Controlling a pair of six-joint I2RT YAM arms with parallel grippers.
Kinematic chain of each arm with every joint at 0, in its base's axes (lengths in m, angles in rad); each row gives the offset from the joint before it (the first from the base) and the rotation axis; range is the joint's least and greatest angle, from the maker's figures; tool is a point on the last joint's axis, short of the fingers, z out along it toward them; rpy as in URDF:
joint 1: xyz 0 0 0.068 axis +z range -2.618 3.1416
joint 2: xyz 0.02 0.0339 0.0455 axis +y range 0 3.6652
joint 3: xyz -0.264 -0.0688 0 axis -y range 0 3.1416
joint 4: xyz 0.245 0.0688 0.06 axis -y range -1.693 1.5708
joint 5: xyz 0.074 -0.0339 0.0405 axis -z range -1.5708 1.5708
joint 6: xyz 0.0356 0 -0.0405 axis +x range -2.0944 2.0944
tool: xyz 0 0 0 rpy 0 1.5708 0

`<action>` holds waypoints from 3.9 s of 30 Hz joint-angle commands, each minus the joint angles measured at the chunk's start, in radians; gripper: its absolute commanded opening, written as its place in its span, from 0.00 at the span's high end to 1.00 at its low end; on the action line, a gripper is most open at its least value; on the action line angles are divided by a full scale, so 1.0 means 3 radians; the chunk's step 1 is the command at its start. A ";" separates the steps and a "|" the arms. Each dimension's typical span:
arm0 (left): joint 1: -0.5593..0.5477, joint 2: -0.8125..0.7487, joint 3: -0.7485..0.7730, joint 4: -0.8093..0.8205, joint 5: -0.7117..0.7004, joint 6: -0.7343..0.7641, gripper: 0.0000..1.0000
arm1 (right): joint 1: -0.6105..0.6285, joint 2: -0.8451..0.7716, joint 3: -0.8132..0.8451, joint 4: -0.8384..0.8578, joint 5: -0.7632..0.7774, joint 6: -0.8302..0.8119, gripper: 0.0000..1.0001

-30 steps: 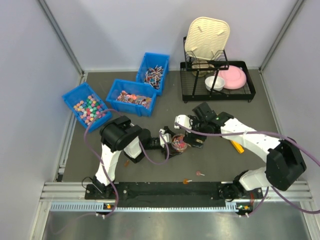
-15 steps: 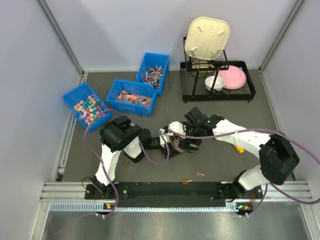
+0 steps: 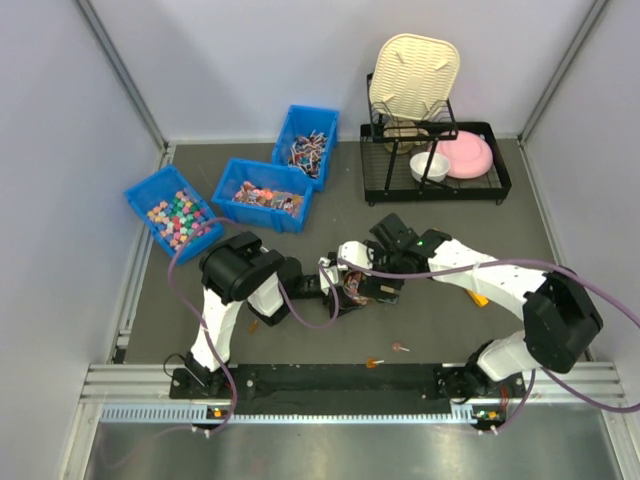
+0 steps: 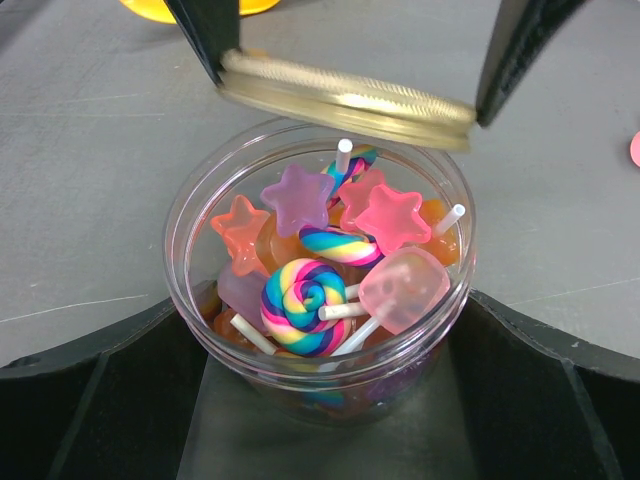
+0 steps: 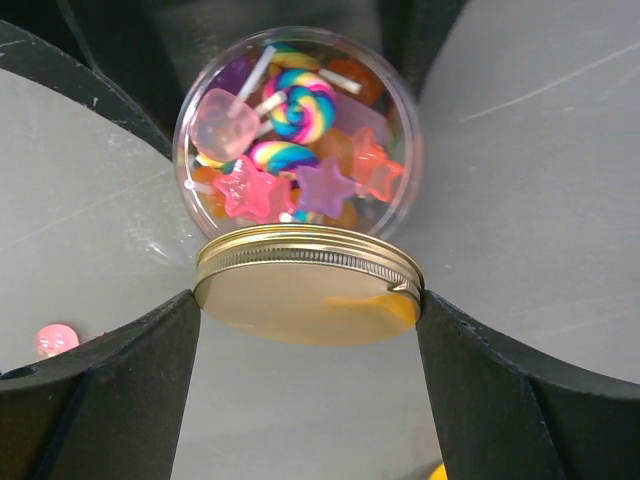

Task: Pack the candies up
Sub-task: Close the bottle lid on the packing bottle.

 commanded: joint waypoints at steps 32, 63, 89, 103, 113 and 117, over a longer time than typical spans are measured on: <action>0.0048 0.0210 -0.0038 0.0577 -0.0101 0.0184 0.01 | -0.0001 0.0613 0.0719 0.0245 -0.0816 0.0467 0.25; 0.0054 0.0215 -0.0033 0.0577 -0.0080 0.0174 0.01 | -0.0237 0.0444 0.0566 0.0225 -0.1107 0.0477 0.04; 0.0054 0.0220 -0.0033 0.0577 -0.0065 0.0189 0.01 | -0.0605 0.0556 0.0755 0.0306 -0.1204 0.0753 0.15; 0.0054 0.0220 -0.0033 0.0577 -0.0055 0.0205 0.01 | -0.0661 0.0746 0.0730 0.0301 -0.1516 0.0820 0.35; 0.0059 0.0225 -0.0028 0.0577 -0.0055 0.0210 0.01 | -0.0656 0.0746 0.0730 0.0235 -0.1573 0.0753 0.50; 0.0059 0.0225 -0.0033 0.0577 -0.0055 0.0210 0.01 | -0.0641 0.0736 0.0719 0.0225 -0.1522 0.0743 0.53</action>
